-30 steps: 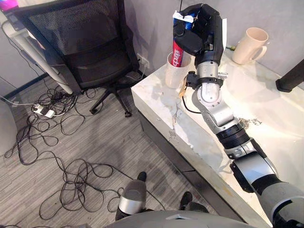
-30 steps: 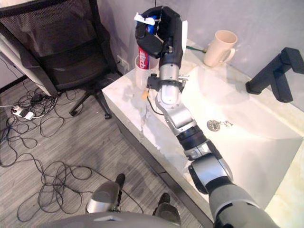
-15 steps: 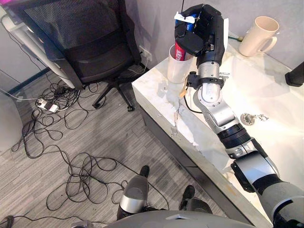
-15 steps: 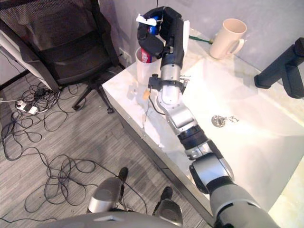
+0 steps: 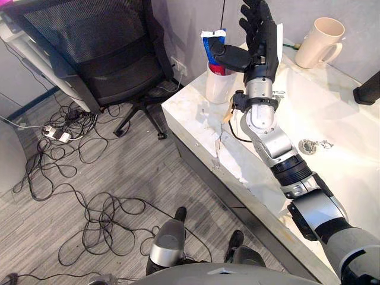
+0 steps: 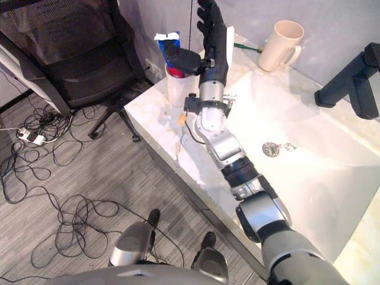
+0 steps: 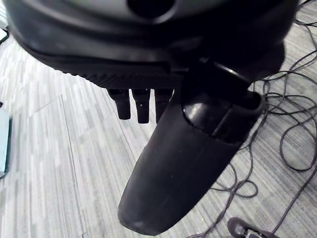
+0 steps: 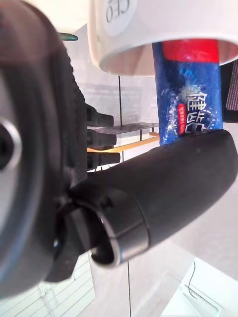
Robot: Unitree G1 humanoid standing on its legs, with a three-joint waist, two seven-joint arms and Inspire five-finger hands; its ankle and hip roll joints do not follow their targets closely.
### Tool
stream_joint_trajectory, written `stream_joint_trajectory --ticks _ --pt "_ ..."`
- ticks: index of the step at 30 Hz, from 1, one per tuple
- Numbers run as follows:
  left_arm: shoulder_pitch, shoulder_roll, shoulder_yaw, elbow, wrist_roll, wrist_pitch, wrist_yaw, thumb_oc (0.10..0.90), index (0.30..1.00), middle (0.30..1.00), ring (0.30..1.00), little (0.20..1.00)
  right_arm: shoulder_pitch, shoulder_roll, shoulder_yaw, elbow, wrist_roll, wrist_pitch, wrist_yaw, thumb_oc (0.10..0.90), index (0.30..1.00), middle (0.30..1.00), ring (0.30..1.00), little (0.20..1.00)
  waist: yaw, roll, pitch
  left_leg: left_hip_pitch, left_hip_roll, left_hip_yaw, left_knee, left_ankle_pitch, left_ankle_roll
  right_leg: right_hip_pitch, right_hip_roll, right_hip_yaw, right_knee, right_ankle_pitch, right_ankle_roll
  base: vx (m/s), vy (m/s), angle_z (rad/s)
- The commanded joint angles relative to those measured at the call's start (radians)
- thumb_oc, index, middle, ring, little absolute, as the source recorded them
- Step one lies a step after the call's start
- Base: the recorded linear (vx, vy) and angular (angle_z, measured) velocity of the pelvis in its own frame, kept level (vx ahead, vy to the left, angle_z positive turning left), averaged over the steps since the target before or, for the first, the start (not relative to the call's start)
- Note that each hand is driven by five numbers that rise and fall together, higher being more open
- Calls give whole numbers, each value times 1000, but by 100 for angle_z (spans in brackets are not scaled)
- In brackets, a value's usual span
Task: Organize the bathroom.
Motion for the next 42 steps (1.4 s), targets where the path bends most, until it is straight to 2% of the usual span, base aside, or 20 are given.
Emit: stream_joint_trajectory --ticks 1,17,27,32,42 --pt "70 78 -64 80 31 33 2 800 900 900 900 900 -110 23 -54 -81 -32 -146 19 800 900 900 900 900 2 -30 -77 0 67 17 -32 53 -18 -69 -103 74 77 -17 76 0 0 0" --pt "69 85 -75 70 82 21 -20 800 900 900 900 900 -80 -1 -50 -90 7 -109 46 800 900 900 900 900 -15 -52 -87 7 64 27 -6 32 -14 -70 -98 103 78 -17 80 -7 -5 -4" --pt "33 91 -101 48 77 20 -26 800 900 900 900 900 -87 -5 -42 -108 -14 -83 55 800 900 900 900 900 -13 -44 -25 -42 46 10 53 17 -11 -105 -121 110 106 -7 89 -99 6 -3" --pt "-5 96 -115 23 56 10 -23 800 900 900 900 900 -106 -16 -37 -134 -24 -66 53 800 900 900 900 900 -8 -40 31 -90 38 -5 77 20 -3 -150 -131 110 128 3 91 -161 -13 0" --pt "-34 92 -118 6 30 14 -16 800 900 900 900 900 -132 -18 -35 -147 -37 -31 61 800 900 900 900 900 -12 -41 62 -120 37 2 69 33 5 -195 -126 118 138 9 87 -69 -3 -1"
